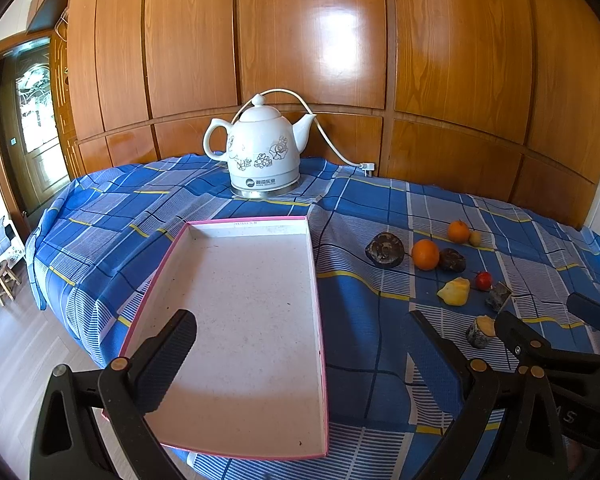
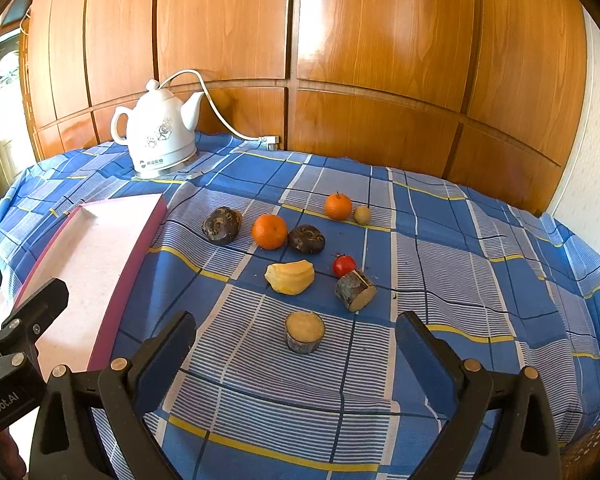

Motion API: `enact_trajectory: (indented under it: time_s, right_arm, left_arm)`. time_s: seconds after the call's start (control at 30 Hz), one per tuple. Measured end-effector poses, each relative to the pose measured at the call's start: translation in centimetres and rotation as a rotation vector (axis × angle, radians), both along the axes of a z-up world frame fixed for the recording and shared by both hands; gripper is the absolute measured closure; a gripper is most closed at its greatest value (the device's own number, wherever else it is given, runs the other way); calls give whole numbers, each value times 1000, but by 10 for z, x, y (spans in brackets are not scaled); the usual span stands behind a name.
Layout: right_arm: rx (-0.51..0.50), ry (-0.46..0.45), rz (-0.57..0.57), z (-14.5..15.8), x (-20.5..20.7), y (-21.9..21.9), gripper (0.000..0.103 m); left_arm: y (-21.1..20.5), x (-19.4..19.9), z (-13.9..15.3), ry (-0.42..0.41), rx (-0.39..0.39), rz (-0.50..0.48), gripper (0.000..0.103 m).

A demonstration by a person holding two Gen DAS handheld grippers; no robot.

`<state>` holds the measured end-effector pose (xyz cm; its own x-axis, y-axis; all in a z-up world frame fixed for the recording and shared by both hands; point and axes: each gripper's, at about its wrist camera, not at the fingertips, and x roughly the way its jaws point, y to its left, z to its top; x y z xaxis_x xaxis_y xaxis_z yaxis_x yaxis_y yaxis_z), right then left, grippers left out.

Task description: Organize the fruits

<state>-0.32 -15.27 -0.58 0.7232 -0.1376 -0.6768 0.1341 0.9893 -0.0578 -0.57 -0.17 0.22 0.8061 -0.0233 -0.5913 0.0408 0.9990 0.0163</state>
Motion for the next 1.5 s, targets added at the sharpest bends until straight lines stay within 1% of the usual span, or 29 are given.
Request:
enact_trajectory:
  time_s: [0.33, 0.63, 0.77, 0.87, 0.93, 1.0, 1.13, 1.27, 1.33, 1.4, 1.43, 1.47, 1.5]
  right_arm:
    - [2, 1, -1, 0, 1, 0, 1]
    - [5, 1, -1, -2, 1, -4, 1]
    - [22, 7, 1, -1, 4, -13, 1]
    - [61, 18, 5, 1, 10, -30, 1]
    - [86, 26, -7, 6, 16, -48, 2]
    - [78, 29, -16, 12, 21, -64, 2]
    - [55, 33, -54, 29, 34, -108, 2]
    - [76, 90, -70, 34, 51, -153, 2]
    - [73, 124, -68, 29, 58, -168, 7]
    - [74, 156, -64, 21, 64, -178, 14]
    - [86, 172, -61, 15, 67, -183, 17]
    - [102, 185, -58, 10, 69, -187, 23]
    - [130, 200, -48, 2, 71, -191, 27]
  left_arm:
    - [-3, -1, 0, 4, -2, -2, 0]
    - [-7, 0, -4, 31, -11, -23, 0]
    - [-5, 3, -6, 59, -49, -67, 0]
    - [-7, 5, -8, 93, -104, -134, 0]
    - [-14, 4, -10, 109, -97, -164, 0]
    - [-21, 4, -13, 132, -106, -216, 0]
    - [-29, 11, -17, 185, -113, -258, 2]
    - [-37, 23, -19, 239, -119, -297, 11]
    - [-43, 29, -18, 253, -107, -321, 18]
    - [-53, 38, -18, 272, -97, -362, 28]
    - [-58, 40, -18, 281, -95, -381, 30]
    - [-62, 42, -19, 290, -91, -400, 35]
    - [-73, 45, -20, 303, -87, -442, 39]
